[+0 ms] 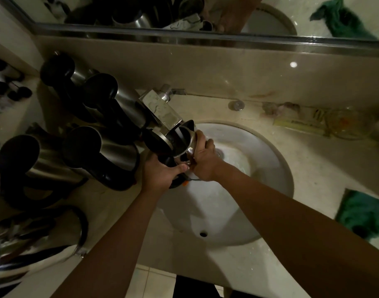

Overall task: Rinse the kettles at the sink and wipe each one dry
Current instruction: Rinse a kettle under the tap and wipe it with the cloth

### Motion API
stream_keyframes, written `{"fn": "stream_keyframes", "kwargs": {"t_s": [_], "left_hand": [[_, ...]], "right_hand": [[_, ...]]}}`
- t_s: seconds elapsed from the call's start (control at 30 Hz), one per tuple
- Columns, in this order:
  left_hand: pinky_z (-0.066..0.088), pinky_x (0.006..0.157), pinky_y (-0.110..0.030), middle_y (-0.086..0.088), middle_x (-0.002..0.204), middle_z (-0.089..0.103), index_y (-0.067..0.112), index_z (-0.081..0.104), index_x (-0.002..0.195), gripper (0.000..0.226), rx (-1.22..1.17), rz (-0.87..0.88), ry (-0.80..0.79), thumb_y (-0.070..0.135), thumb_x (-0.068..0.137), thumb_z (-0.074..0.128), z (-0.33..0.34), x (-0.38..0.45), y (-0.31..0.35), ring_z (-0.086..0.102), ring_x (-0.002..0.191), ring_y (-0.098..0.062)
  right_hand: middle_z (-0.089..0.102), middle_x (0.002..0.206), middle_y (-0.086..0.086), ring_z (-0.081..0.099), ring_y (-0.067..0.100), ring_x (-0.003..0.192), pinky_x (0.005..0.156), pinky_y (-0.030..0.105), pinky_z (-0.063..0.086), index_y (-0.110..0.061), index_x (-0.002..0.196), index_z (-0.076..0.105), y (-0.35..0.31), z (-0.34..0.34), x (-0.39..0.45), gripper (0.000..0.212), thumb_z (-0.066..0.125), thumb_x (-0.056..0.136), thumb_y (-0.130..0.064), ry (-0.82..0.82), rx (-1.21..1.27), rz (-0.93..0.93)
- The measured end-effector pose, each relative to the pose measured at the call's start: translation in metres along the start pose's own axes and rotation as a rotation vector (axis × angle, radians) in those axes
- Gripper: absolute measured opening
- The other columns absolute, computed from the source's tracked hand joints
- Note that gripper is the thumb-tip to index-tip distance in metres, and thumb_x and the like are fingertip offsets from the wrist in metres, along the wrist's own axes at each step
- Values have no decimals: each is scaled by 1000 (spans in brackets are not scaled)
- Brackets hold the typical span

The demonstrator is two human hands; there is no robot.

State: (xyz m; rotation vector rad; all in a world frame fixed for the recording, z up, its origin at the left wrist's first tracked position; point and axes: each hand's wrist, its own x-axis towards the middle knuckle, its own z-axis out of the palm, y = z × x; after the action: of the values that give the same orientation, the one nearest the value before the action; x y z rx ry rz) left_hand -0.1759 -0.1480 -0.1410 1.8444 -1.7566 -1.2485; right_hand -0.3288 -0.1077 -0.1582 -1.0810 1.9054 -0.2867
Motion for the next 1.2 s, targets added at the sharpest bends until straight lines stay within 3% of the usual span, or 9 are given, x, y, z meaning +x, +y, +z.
{"fn": "stream_keyframes", "kwargs": {"t_s": [0.57, 0.83, 1.07, 1.2], "left_hand": [[61, 82, -49, 10, 105, 63, 31, 58, 117, 73, -14, 14, 16, 27, 56, 97, 4, 1, -6, 68, 104, -21], [61, 84, -48, 12, 113, 66, 35, 59, 118, 74, -8, 29, 13, 33, 53, 97, 4, 2, -8, 66, 108, -17], [59, 88, -46, 17, 102, 58, 32, 58, 116, 70, -10, 27, 12, 29, 58, 97, 4, 1, -8, 62, 107, -15], [60, 85, -45, 17, 105, 63, 36, 58, 112, 68, -20, 7, -7, 31, 56, 96, 3, 1, -9, 65, 106, -15]], "right_hand": [[-2, 163, 25, 9, 49, 153, 121, 59, 30, -37, 154, -22, 7, 4, 5, 128, 81, 78, -38, -6, 37, -27], [1, 161, 22, 13, 49, 152, 121, 58, 31, -37, 155, -22, 8, 4, 4, 128, 81, 79, -34, 1, 33, -34], [1, 160, 22, 12, 49, 152, 120, 57, 32, -37, 154, -22, 8, 4, 1, 129, 81, 78, -28, 2, 20, -32], [3, 160, 22, 14, 49, 151, 120, 58, 33, -42, 151, -23, 5, 4, 2, 133, 85, 75, -29, 13, -3, -30]]}}
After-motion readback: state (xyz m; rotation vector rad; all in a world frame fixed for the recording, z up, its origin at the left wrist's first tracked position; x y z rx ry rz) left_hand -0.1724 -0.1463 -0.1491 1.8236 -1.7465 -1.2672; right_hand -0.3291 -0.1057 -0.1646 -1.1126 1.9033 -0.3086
